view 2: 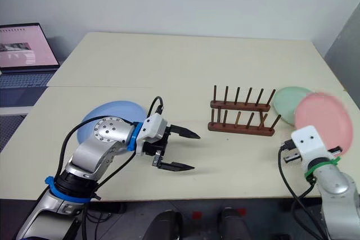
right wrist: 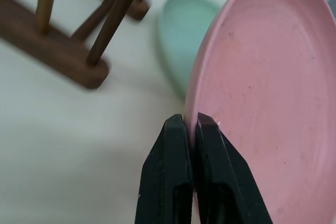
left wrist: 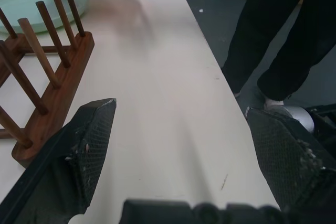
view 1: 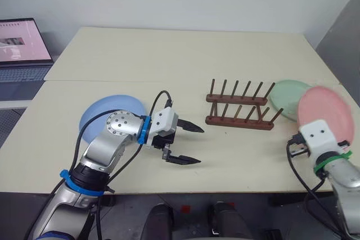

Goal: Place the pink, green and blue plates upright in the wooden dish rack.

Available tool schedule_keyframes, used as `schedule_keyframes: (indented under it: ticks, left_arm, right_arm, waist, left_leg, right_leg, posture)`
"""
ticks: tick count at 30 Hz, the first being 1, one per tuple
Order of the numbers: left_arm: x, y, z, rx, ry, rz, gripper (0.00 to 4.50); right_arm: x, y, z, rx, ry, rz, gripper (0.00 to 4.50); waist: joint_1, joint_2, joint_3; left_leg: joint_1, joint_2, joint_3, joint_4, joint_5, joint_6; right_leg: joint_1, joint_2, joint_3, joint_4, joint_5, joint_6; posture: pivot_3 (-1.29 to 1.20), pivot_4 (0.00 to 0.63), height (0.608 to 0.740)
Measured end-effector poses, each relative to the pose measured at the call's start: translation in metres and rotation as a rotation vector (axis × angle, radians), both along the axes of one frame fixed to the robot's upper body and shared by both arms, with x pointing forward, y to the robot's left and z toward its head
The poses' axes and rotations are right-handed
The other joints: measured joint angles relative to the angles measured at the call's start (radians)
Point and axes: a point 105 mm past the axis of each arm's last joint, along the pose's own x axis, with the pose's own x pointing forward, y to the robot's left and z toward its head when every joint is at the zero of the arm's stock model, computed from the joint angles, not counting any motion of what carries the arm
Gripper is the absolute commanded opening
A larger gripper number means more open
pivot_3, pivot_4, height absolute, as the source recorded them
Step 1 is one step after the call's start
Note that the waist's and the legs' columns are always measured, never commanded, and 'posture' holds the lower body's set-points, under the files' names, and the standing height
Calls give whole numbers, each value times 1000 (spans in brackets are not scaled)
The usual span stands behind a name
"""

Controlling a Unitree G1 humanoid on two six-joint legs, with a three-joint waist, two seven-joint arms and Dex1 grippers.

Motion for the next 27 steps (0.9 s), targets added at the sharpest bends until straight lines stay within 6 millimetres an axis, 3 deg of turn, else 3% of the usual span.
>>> schedule_keyframes:
  ticks: [4, 7, 14, 21, 27]
  left_arm:
    - [3, 4, 11, -44, 22, 37, 4356]
    - [5, 3, 22, -66, 22, 42, 4356]
    - [8, -3, 40, -117, 19, 55, 4356]
    - [9, -6, 50, -137, 13, 67, 4356]
    - [9, -9, 52, -151, 7, 69, 4356]
  right_arm:
    - [3, 29, 59, 42, -168, 218, 20]
    - [4, 48, 97, 219, -253, 413, 20]
    - [1, 54, 145, 607, -186, 682, 20]
    - [0, 45, 132, 871, 30, 738, 20]
    - [3, 34, 114, 999, 140, 701, 20]
  waist:
    - [-1, 0, 0]
    - [-1, 0, 0]
    - [3, 0, 1]
    - [1, 0, 1]
    - [1, 0, 1]
  left_leg:
    - [0, 1, -1, 0, 0, 0]
    - [0, 1, -2, 0, 0, 0]
    - [-1, 0, -1, -1, 0, 0]
    - [-1, 0, -1, -1, -1, 1]
    - [-1, 0, 0, -1, -1, 1]
  right_leg:
    - [1, 2, -1, 0, 0, 0]
    - [1, 2, 0, 0, 0, 0]
    - [1, -1, 0, -2, 3, -4]
    - [1, 0, 0, -2, 4, -2]
    - [1, 0, 0, -2, 2, 2]
  posture:
    - [0, 150, 740]
    - [0, 150, 740]
    - [0, 150, 740]
    - [0, 150, 740]
    - [0, 150, 740]
